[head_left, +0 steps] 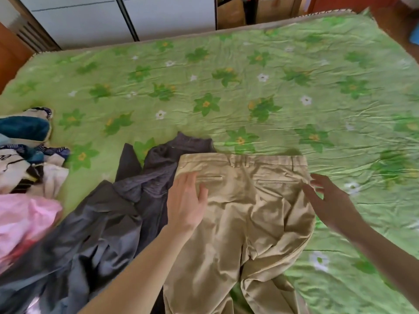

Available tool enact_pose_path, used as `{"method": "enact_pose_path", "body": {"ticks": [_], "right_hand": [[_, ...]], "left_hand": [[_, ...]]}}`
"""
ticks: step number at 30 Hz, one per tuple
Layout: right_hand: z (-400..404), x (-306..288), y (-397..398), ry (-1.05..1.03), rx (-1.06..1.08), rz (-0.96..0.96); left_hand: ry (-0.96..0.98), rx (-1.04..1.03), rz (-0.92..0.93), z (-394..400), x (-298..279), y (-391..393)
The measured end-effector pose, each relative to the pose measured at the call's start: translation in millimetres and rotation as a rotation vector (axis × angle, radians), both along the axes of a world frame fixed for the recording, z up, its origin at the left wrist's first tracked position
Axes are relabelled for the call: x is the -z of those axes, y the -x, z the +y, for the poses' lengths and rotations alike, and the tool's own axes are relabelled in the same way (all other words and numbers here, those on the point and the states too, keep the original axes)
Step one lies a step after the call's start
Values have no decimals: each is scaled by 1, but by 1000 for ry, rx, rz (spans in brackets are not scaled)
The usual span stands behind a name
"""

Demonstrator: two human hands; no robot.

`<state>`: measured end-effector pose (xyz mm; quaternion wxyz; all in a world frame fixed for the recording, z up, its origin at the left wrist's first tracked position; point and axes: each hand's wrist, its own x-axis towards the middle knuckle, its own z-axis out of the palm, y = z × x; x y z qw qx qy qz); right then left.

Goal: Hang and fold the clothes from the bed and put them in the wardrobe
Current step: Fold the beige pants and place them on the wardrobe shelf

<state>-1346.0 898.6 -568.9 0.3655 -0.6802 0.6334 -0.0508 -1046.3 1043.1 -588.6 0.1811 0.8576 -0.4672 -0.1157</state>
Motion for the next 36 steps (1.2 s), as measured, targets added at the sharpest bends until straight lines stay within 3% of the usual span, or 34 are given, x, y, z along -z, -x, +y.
{"method": "enact_pose_path", "body": {"ticks": [4,7,10,14,17,21,27,30,32,36], "right_hand": [[-33,50,-16,-109,132,-42],[-51,79,-30,-130,352,-90],[-60,89,-43,-95,462,-33],[-73,86,-46,-199,585,-286],[-73,74,-36,-158,502,-211],[-53,39,-23,-85,330,-248],[-12,-60,2,43,256,-270],[19,-125,20,87,229,-320],[44,-168,34,136,195,-345],[86,-249,64,250,230,-380]], "left_hand": [[-247,-103,-44,-33,40,-21],[-351,-272,56,-50,60,-36],[-363,-331,88,-60,67,-46],[-302,-359,78,-65,57,-51],[-215,-401,65,-61,43,-53],[-53,-409,290,-43,17,-42],[-132,-372,634,-2,-78,-3],[-39,-320,733,23,-139,13],[58,-269,720,40,-183,25],[232,-173,502,78,-254,44]]}}
